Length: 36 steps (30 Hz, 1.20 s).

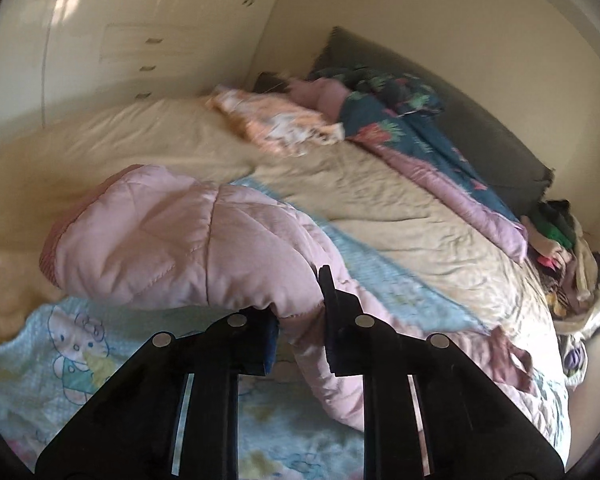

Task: Fold large clothes
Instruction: 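Grasp the other sleeve near its cuff with the left gripper, then lift the sleeve with the left gripper, fold it across the front, release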

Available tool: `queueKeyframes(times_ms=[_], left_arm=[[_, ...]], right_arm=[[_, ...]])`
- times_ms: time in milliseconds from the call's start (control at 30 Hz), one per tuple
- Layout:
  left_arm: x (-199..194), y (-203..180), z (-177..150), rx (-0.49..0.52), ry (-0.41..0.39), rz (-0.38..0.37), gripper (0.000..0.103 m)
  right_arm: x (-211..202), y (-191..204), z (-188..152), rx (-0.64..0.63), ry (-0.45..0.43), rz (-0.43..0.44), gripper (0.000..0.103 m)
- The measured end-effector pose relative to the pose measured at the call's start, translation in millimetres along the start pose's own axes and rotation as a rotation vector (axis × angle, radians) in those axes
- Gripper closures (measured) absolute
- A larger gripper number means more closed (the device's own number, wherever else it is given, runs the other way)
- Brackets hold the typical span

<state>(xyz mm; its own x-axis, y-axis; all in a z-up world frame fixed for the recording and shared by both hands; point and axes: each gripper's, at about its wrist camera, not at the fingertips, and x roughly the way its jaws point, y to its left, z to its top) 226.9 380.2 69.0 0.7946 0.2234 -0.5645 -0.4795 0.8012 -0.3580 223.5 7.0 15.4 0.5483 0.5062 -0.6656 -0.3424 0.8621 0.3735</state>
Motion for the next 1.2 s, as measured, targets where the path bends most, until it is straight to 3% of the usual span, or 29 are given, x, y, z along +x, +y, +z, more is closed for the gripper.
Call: queueKeyframes(times_ms=[500, 1200], left_arm=[[-57, -128, -13, 0.21, -0.06, -0.145, 0.093], [-61, -249, -75, 0.379, -0.045, -0.273, 0.093]], right_arm=[[-75, -49, -2, 0.04, -0.068, -0.021, 0.007], [-139, -131, -13, 0.174, -0.174, -0.069, 0.006]])
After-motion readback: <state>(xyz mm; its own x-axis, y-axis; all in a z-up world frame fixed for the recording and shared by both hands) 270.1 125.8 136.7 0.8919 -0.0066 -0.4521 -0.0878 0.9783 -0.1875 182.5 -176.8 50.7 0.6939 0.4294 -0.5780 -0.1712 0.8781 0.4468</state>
